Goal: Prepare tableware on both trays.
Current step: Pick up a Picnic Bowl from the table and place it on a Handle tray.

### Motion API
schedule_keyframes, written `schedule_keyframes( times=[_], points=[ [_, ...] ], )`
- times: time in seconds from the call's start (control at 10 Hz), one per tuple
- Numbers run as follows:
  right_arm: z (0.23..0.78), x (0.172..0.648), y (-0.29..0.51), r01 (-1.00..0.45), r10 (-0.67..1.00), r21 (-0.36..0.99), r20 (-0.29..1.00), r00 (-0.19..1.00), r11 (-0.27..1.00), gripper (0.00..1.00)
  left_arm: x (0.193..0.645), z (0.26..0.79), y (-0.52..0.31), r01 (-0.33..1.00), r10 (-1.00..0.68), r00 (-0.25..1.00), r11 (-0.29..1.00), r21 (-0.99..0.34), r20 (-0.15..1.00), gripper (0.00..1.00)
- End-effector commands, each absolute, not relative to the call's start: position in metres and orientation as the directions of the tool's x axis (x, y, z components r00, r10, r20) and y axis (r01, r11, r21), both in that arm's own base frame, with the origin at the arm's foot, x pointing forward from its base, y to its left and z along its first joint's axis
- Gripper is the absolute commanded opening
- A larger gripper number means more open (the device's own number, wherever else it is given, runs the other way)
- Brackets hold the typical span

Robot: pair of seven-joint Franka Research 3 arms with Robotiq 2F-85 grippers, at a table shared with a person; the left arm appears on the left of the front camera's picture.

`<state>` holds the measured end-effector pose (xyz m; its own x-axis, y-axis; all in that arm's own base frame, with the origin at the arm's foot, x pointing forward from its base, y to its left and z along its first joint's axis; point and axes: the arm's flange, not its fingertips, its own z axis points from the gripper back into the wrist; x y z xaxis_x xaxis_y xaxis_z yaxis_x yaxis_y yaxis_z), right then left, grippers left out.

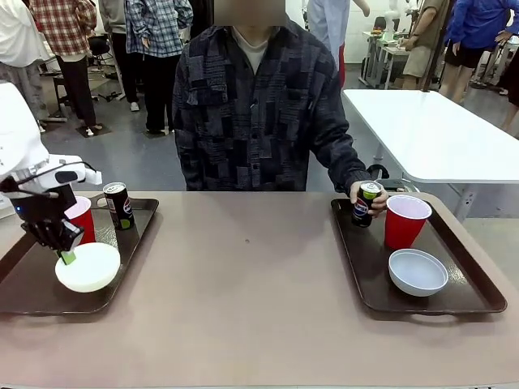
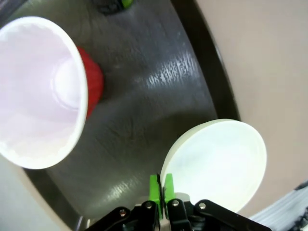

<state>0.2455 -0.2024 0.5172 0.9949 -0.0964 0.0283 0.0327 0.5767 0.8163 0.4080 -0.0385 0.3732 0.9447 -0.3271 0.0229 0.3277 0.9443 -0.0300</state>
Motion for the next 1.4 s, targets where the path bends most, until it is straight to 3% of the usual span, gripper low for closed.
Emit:
schedule_keyframes(
  times=[0.0, 0.1, 0.2, 1.1, 1.3],
  points=[
    [0.516, 0.244, -0.203, 0.019, -0.093, 0.822, 0.041, 0.995, 0.569, 0.98, 0.407, 0.360, -0.033, 0.340, -0.340, 0.940, 0.940, -0.018, 0.016, 0.04],
    [0.516, 0.244, -0.203, 0.019, -0.093, 0.822, 0.041, 0.995, 0.569, 0.98, 0.407, 0.358, -0.033, 0.346, -0.346, 0.938, 0.938, -0.016, 0.014, 0.04],
    [0.516, 0.244, -0.203, 0.019, -0.093, 0.822, 0.041, 0.995, 0.569, 0.98, 0.406, 0.360, -0.034, 0.343, -0.343, 0.939, 0.939, -0.016, 0.018, 0.12],
    [0.516, 0.244, -0.203, 0.019, -0.093, 0.822, 0.041, 0.995, 0.569, 0.98, 0.393, 0.440, -0.030, 0.169, -0.168, 0.986, 0.986, -0.015, 0.018, 1.00],
    [0.516, 0.244, -0.203, 0.019, -0.093, 0.822, 0.041, 0.995, 0.569, 0.98, 0.389, 0.457, -0.030, 0.138, -0.138, 0.990, 0.990, -0.011, 0.026, 1.00]
  ],
)
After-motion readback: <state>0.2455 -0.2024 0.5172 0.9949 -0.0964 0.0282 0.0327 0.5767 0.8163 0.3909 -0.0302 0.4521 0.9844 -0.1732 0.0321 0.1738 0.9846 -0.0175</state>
